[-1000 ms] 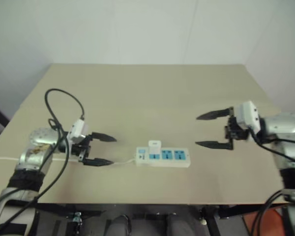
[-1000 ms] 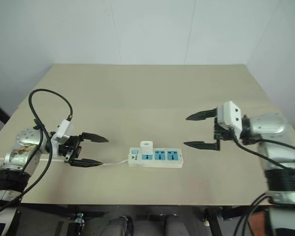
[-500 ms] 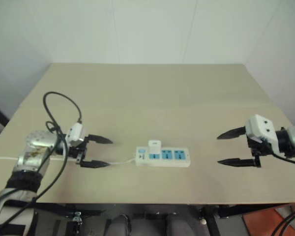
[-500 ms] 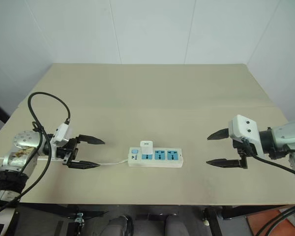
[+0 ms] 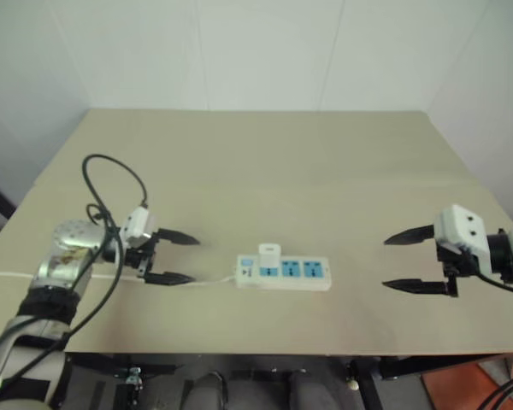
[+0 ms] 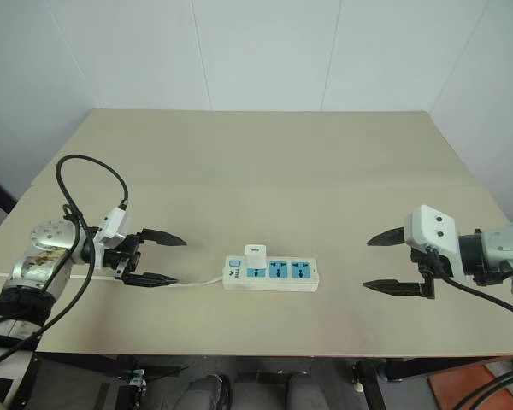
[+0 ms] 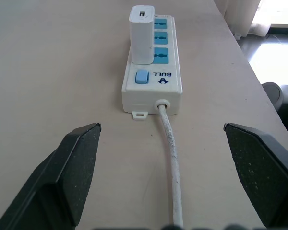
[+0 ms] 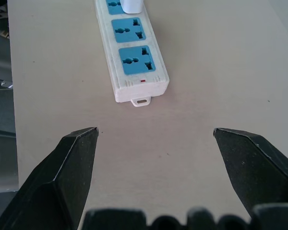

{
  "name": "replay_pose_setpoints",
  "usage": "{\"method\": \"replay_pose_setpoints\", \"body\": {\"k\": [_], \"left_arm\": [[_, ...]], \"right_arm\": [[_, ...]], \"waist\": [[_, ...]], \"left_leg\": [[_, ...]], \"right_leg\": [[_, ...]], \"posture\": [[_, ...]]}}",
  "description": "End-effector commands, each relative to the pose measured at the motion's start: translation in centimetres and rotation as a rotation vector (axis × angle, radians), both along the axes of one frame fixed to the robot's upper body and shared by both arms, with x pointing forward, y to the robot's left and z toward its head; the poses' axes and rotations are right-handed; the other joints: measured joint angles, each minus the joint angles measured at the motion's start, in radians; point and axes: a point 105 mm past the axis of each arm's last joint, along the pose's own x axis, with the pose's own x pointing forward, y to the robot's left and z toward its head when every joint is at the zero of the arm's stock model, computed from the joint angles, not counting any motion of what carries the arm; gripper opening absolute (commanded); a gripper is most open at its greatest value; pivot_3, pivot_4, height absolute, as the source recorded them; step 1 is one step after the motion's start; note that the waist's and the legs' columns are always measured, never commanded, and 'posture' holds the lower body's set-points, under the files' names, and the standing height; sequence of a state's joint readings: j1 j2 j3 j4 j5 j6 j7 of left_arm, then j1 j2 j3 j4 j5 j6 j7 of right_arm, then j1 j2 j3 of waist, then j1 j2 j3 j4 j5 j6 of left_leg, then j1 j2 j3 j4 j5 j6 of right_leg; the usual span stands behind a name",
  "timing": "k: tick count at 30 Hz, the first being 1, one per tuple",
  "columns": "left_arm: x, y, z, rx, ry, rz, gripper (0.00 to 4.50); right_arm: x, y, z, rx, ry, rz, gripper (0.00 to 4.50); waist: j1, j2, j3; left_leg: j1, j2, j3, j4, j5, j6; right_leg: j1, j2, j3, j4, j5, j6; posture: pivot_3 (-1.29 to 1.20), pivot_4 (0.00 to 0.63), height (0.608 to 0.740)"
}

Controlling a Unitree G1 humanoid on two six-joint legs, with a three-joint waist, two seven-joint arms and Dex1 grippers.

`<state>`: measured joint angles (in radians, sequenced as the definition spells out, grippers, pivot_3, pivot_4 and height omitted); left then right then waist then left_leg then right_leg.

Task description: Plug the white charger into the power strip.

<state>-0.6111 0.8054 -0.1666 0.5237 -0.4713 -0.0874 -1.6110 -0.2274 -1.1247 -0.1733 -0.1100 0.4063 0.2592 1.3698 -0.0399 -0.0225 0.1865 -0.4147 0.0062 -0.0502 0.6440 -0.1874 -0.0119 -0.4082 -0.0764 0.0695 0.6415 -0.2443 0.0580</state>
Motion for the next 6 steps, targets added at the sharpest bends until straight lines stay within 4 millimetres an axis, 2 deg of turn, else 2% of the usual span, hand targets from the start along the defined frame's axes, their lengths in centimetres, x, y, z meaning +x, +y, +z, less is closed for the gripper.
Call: {"method": "replay_pose_setpoints", "body": {"k": [1, 6], "left_arm": [[0.18, 0.04, 0.82, 0.008, -0.038, -0.011, 4.46], [0.23, -0.04, 0.84, 0.006, -0.037, -0.013, 4.46]], "right_arm": [[-0.14, 0.01, 1.35, -0.006, -0.056, -0.001, 4.5], [-0.26, -0.08, 1.2, -0.014, -0.055, -0.001, 4.5]], "waist": [[0.0, 0.0, 0.0], [0.0, 0.0, 0.0]], "left_leg": [[0.0, 0.0, 0.0, 0.0, 0.0, 0.0], [0.0, 0.0, 0.0, 0.0, 0.0, 0.0]], "right_leg": [[0.0, 0.0, 0.0, 0.0, 0.0, 0.0], [0.0, 0.0, 0.0, 0.0, 0.0, 0.0]], "posture": [[0.0, 0.15, 0.74], [0.0, 0.15, 0.74]]}}
